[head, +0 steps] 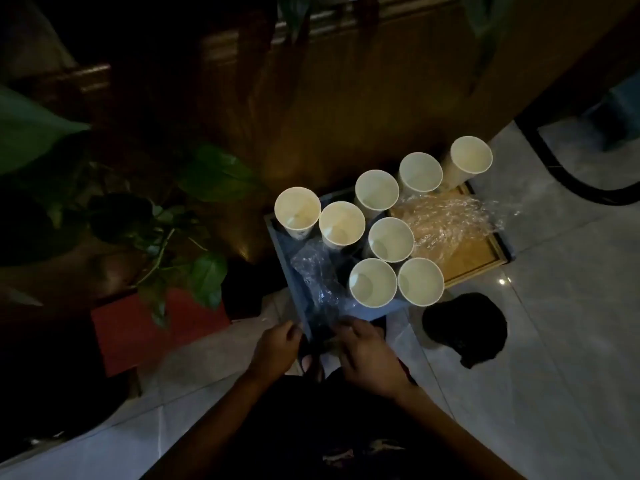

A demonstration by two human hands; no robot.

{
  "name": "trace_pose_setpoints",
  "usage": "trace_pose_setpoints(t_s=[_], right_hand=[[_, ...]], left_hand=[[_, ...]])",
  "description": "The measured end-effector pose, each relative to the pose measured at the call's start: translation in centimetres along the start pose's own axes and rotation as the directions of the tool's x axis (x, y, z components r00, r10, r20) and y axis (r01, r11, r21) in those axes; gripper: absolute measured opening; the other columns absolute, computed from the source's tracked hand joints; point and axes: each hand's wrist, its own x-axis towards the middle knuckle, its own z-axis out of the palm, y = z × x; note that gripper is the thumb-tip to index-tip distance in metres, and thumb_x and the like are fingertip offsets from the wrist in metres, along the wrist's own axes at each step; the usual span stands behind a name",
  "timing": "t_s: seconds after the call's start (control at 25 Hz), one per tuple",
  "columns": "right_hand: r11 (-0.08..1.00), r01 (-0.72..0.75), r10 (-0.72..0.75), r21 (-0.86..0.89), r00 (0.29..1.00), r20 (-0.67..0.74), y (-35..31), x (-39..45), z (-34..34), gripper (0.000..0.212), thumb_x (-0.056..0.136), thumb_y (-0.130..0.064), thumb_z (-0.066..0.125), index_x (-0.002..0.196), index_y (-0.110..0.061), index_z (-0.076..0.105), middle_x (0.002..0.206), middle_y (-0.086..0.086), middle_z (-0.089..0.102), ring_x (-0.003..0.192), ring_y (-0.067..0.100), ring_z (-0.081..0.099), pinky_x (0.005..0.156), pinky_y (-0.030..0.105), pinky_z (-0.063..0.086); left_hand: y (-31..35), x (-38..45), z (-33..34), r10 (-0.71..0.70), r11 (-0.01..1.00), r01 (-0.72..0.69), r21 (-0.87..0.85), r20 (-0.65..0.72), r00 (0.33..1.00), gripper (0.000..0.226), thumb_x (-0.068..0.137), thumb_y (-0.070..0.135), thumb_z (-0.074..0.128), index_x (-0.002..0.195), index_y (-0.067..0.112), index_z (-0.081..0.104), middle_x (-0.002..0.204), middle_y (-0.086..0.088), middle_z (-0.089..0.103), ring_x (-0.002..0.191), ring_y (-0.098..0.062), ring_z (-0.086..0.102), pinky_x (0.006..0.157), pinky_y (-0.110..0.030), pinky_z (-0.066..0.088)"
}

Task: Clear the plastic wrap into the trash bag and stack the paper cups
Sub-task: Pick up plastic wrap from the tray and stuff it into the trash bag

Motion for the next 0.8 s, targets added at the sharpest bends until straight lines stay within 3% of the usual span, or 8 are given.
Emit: trace_pose_setpoints(t_s=[0.12,0.2,0.28,0.4,0.52,0.64,0.72,0.8], right_hand=[[0.997,0.05,-0.045,-0.061,0.995,0.093,-2.0,2.6,0.9,0.061,0.092,-0.026,0.048,0.15,-0.011,0.039,0.153,0.021,0.039,0.139,0.04,0.039,0.109,0.049,0.041],[0.995,-0.017,0.032,-0.101,0.989,0.146,-2.5,4.2,1.5,0.069,0.098,-0.031,0.044,0.159,-0.01,0.018,0.163,0.023,0.017,0.15,0.04,0.02,0.118,0.05,0.029],[0.986,-0.104,0.127,-0.131,0.975,0.181,-2.2,4.7,2.1,0.074,0.102,-0.039,0.038,0.16,-0.011,0.002,0.165,0.024,0.008,0.152,0.042,0.011,0.12,0.052,0.025],[0.975,-0.157,0.2,-0.159,0.931,0.306,-1.6,4.8,2.8,0.075,0.104,-0.049,0.031,0.161,-0.016,-0.005,0.166,0.025,0.002,0.152,0.046,0.005,0.12,0.058,0.021],[0.97,-0.143,0.208,-0.195,0.905,0.37,-0.8,4.8,3.2,0.074,0.105,-0.051,0.029,0.161,-0.015,-0.004,0.165,0.027,-0.007,0.152,0.049,-0.002,0.121,0.059,0.016],[0.966,-0.128,0.208,-0.225,0.901,0.38,-0.5,4.6,3.5,0.071,0.105,-0.05,0.028,0.162,-0.017,0.001,0.167,0.023,-0.009,0.152,0.047,-0.005,0.121,0.057,0.013],[0.97,-0.127,0.203,-0.206,0.889,0.41,-0.4,4.6,3.4,0.07,0.105,-0.051,0.028,0.162,-0.019,0.002,0.167,0.02,-0.008,0.152,0.046,-0.005,0.121,0.058,0.012],[0.974,-0.114,0.19,-0.194,0.879,0.437,-0.2,4.5,3.6,0.069,0.105,-0.051,0.029,0.162,-0.021,0.004,0.168,0.019,-0.007,0.153,0.046,-0.004,0.12,0.059,0.012]], left_hand=[[-0.7,-0.2,-1.1,0.039,0.998,-0.038,0.043,-0.026,0.999,0.028,0.099,0.034,0.05,0.085,0.015,0.066,0.08,-0.005,0.072,0.076,-0.021,0.069,0.077,-0.044,0.057],[-0.5,-0.5,-2.0,0.077,0.991,-0.07,0.116,-0.058,0.995,0.028,0.099,0.036,0.05,0.084,0.016,0.064,0.077,-0.002,0.071,0.074,-0.018,0.068,0.073,-0.041,0.056],[0.1,-0.3,-2.7,0.145,0.971,-0.121,0.205,-0.106,0.984,0.027,0.098,0.039,0.05,0.085,0.019,0.063,0.073,0.003,0.069,0.07,-0.011,0.066,0.068,-0.035,0.055],[1.2,-0.2,-3.7,0.243,0.935,-0.197,0.294,-0.13,0.961,0.022,0.097,0.041,0.05,0.085,0.024,0.06,0.065,0.01,0.059,0.062,-0.006,0.058,0.058,-0.027,0.043],[3.0,0.3,-4.4,0.375,0.866,-0.308,0.394,-0.104,0.921,0.011,0.095,0.037,0.051,0.094,0.029,0.058,0.082,0.01,0.059,0.073,-0.01,0.06,0.061,-0.026,0.042],[5.1,1.1,-4.4,0.542,0.7,-0.43,0.57,-0.031,0.84,0.019,0.09,0.033,0.052,0.105,0.025,0.059,0.107,0.006,0.059,0.1,-0.013,0.057,0.076,-0.029,0.05],[6.5,2.1,-4.2,0.624,0.536,-0.557,0.635,0.148,0.768,0.033,0.086,0.027,0.054,0.118,0.02,0.059,0.126,0.0,0.055,0.122,-0.019,0.051,0.095,-0.036,0.05],[7.9,3.4,-3.8,0.598,0.354,-0.638,0.684,0.359,0.717,0.052,0.084,0.026,0.056,0.135,0.019,0.05,0.149,-0.004,0.04,0.142,-0.023,0.032,0.113,-0.043,0.036]])
